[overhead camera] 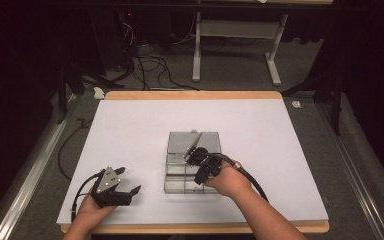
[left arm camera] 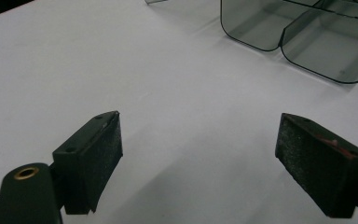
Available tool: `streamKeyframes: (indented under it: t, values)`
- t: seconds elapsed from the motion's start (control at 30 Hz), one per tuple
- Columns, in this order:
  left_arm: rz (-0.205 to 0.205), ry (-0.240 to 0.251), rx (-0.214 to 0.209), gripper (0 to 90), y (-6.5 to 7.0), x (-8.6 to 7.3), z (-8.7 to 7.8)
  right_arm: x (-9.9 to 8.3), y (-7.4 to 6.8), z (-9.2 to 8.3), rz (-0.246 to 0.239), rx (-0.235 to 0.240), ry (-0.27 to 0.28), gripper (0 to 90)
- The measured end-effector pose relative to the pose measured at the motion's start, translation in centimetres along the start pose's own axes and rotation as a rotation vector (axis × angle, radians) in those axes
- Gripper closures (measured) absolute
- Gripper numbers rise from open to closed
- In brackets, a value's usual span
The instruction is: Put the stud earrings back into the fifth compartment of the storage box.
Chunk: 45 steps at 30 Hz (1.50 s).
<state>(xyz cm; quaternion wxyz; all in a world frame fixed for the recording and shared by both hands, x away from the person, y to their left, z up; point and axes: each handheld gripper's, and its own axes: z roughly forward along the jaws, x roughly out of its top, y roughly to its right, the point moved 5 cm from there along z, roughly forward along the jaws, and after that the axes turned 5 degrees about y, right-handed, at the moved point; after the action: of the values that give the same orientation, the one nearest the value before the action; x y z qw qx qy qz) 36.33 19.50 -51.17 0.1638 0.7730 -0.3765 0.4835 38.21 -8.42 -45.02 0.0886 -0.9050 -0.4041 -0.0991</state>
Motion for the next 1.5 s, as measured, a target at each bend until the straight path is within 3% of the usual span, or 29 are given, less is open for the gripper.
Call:
streamKeyframes:
  t: [0.37, 0.43, 0.5, 0.7, 1.13, 1.23, 1.3, 1.33, 1.4, 1.43, 1.5]
  values:
    - [-0.002, 0.0, 0.001, 15.3, 0.0, 0.0, 0.0, -2.9, 2.2, -3.0, 0.082, -0.044, 0.008, 76.0]
    - [-0.001, 0.0, 0.001, 15.3, 0.0, 0.0, 0.0, -3.2, 2.5, -3.1, 0.079, -0.049, 0.014, 76.0]
    - [0.0, -0.001, 0.002, 15.3, 0.0, 0.0, 0.0, -3.9, 2.9, -3.6, 0.114, -0.058, 0.013, 76.0]
    - [0.003, 0.001, 0.003, 15.2, 0.0, 0.0, 0.0, -5.6, 4.1, -4.1, 0.142, -0.067, 0.024, 75.9]
    - [0.001, -0.002, 0.001, 15.3, 0.0, 0.0, 0.0, -8.9, 6.1, -3.2, 0.215, -0.074, 0.003, 76.5]
    - [0.002, -0.002, 0.0, 15.3, 0.0, 0.0, 0.0, -9.5, 6.5, -2.7, 0.207, -0.073, -0.002, 76.8]
    - [0.001, -0.002, 0.0, 15.3, 0.0, 0.0, 0.0, -9.8, 6.5, -2.4, 0.237, -0.075, -0.014, 77.1]
    - [0.001, -0.002, -0.001, 15.3, 0.0, 0.0, 0.0, -10.0, 6.8, -2.2, 0.214, -0.075, -0.019, 77.2]
    - [0.001, -0.002, -0.001, 15.3, 0.0, 0.0, 0.0, -10.4, 6.7, -1.8, 0.251, -0.079, -0.04, 77.8]
    - [0.001, -0.002, -0.001, 15.3, 0.0, 0.0, 0.0, -10.5, 7.1, -1.6, 0.218, -0.078, -0.034, 77.7]
    - [0.0, -0.002, -0.002, 15.3, 0.0, 0.0, 0.0, -10.8, 7.3, -1.2, 0.218, -0.079, -0.038, 78.0]
